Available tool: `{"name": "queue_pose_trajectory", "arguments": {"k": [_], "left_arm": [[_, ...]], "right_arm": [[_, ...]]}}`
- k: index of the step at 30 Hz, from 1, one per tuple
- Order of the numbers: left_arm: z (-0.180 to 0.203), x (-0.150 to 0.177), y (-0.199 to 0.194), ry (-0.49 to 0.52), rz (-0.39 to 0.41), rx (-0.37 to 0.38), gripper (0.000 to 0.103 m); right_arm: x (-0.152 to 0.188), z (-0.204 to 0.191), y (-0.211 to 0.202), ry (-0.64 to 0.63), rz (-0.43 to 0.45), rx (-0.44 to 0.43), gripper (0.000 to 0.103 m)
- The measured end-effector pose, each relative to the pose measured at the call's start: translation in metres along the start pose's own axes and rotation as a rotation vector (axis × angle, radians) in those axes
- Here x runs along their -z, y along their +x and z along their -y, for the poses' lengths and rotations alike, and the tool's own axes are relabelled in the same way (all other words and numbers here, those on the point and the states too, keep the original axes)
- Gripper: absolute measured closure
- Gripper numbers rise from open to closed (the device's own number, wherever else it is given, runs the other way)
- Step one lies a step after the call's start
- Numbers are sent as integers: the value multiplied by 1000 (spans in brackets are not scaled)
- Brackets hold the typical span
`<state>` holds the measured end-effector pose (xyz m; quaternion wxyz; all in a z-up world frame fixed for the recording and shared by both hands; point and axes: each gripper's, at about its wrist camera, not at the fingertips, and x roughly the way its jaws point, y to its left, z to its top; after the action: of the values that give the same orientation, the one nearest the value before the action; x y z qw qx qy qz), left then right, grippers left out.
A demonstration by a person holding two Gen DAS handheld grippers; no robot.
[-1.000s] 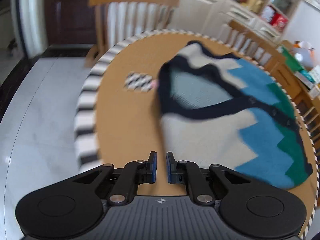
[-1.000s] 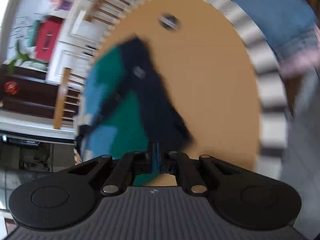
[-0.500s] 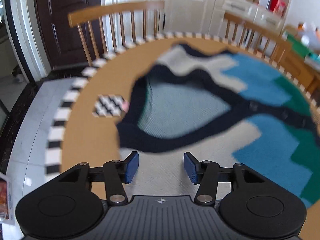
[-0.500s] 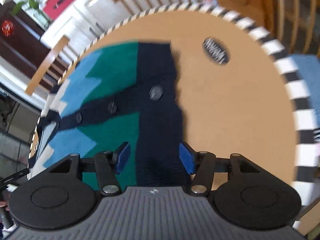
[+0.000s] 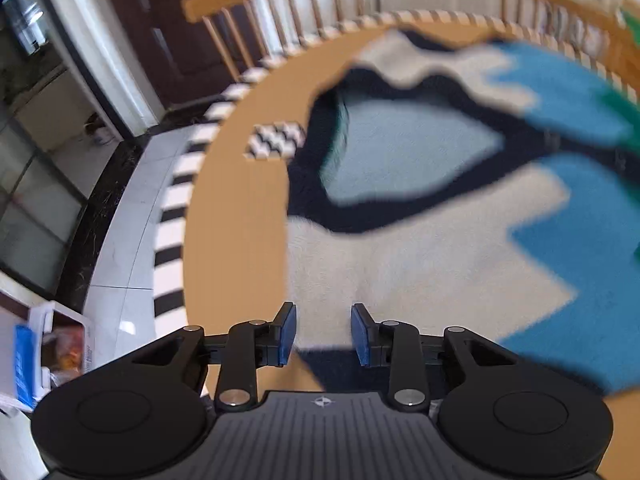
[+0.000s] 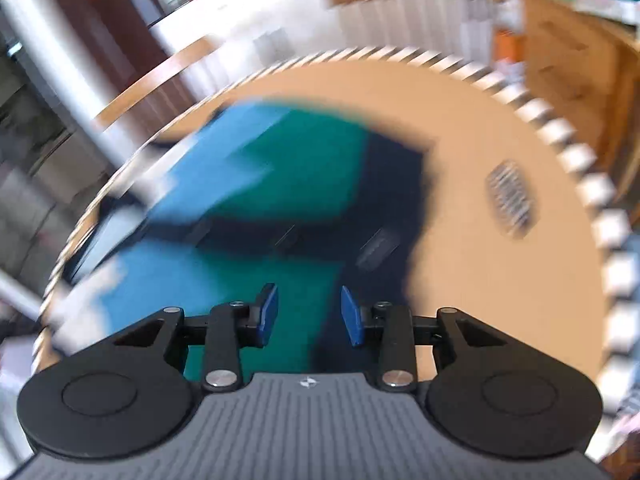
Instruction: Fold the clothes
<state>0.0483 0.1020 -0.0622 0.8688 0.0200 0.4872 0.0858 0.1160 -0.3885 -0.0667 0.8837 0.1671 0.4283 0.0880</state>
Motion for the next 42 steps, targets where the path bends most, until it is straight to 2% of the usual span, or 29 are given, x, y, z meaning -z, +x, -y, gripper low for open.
{"name": "queue_pose_trajectory", "arguments": {"k": [3,4,10,14,18,21,22,23,25,26,29,31,33,36,39,42], "left_arm": [[1,-37,-17,-56,96,83,54],[4,-54,-17,-53,117,103,53],[31,-159,33,56,163,222,40],[49,-218,87,139,147,188,40],[49,-256,145,102,77,155,37],[48,-269,182,41,-6,184,37],[50,-270,191,24,-34,202,37],[52,-269,197,11,-48,210,37],[56,-263,201,-8,-30,204,38],[58,-260,199,-13,-9,201,40],[57,-251,189,-3,49,188,58],[55,-245,179,11,91,185,74],[48,-238,165,5,159,192,80],[40,-228,147,-18,274,168,81],[40,-233,154,-37,279,125,78],[38,-244,163,-53,272,87,76]], "right_arm": [[-46,39,24,181,7,-8,54],[-59,52,35,244,5,-13,50],[-91,89,95,483,-22,21,48],[-92,102,123,619,-45,-32,48],[-95,101,145,705,-123,-134,49],[-105,90,153,655,-154,-118,47],[-109,85,154,627,-163,-105,53],[-112,80,156,595,-175,-86,68],[-118,64,156,472,-175,-43,83],[-122,56,154,407,-164,-20,88],[-139,37,131,287,-49,8,94],[-154,27,101,262,76,-37,95],[-170,14,67,232,202,-89,96],[-188,-4,25,144,344,-134,97],[-208,-5,51,77,323,-16,97],[-217,19,113,174,191,84,97]]}}
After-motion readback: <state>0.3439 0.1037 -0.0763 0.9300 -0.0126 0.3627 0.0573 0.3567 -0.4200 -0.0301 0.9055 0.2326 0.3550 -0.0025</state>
